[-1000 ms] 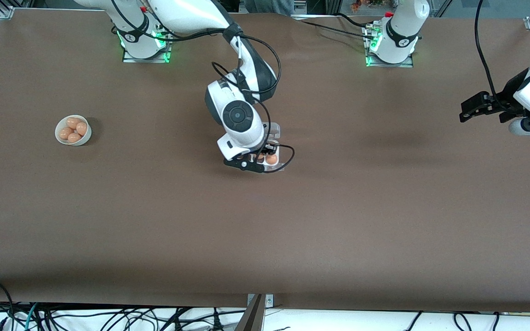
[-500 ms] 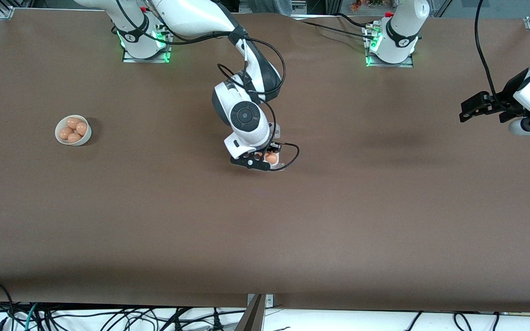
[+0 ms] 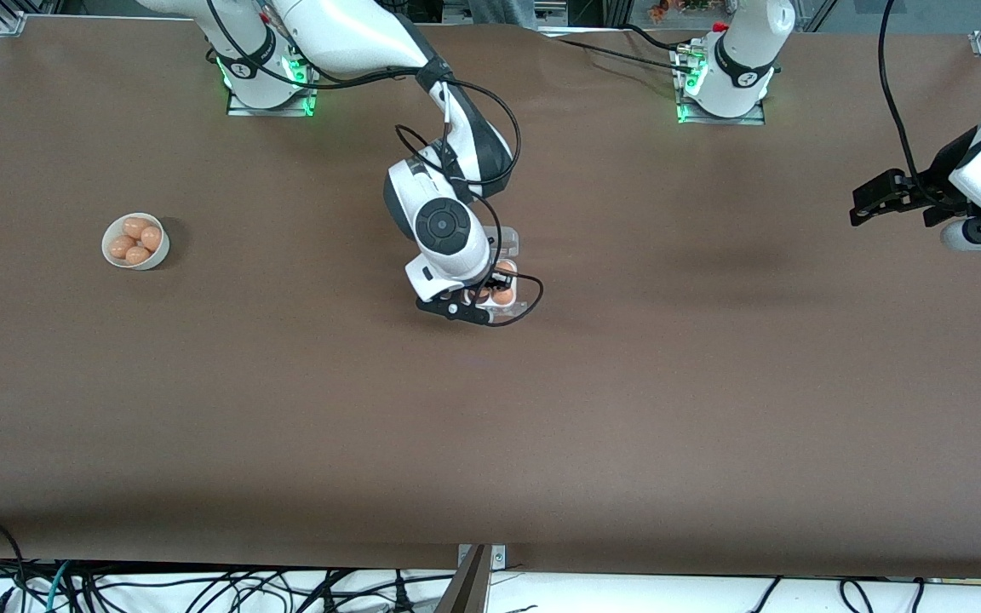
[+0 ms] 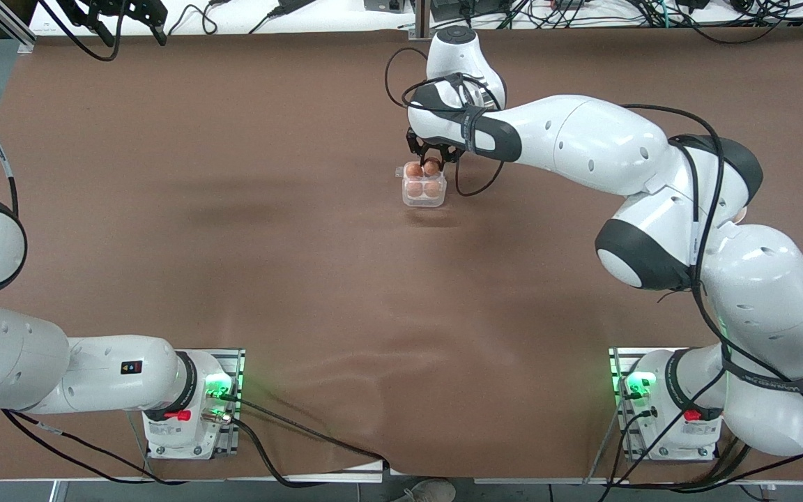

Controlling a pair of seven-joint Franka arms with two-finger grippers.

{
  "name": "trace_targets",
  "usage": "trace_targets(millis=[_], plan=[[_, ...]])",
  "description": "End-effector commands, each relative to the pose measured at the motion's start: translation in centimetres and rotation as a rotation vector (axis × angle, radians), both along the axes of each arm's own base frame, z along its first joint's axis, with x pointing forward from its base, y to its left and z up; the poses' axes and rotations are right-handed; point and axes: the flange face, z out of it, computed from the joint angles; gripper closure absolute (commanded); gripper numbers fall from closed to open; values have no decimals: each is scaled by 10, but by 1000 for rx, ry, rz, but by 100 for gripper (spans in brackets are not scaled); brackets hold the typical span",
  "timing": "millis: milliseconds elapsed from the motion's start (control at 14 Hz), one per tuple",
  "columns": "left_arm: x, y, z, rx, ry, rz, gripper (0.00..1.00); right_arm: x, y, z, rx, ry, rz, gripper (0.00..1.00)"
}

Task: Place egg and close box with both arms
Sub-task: 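Lower the egg into the empty carton slot and open the right gripper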

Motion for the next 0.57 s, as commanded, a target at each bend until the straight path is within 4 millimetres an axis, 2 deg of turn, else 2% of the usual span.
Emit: trace_targets(millis=[0,71,214,286,357,429,500], plan=[[0,-1,5,-19,6,-13,0,1,4,-2,8,15,-3,55],[0,-1,5,-19,4,-13,0,1,4,-2,10,15,-4,54],[0,-1,5,-19,6,-13,0,0,4,-2,8,22,-5,41],[0,-1,5,-19,6,-13,0,0,4,-1,8,24,-4,29],[0,-1,5,-19,6,-13,0,0,4,-2,7,25,-4,24],[0,-1,5,-19,6,-13,0,1,4,-1,6,22,-4,6],[0,-1,5,-19,6,-13,0,1,4,1,7,19,-3,1]])
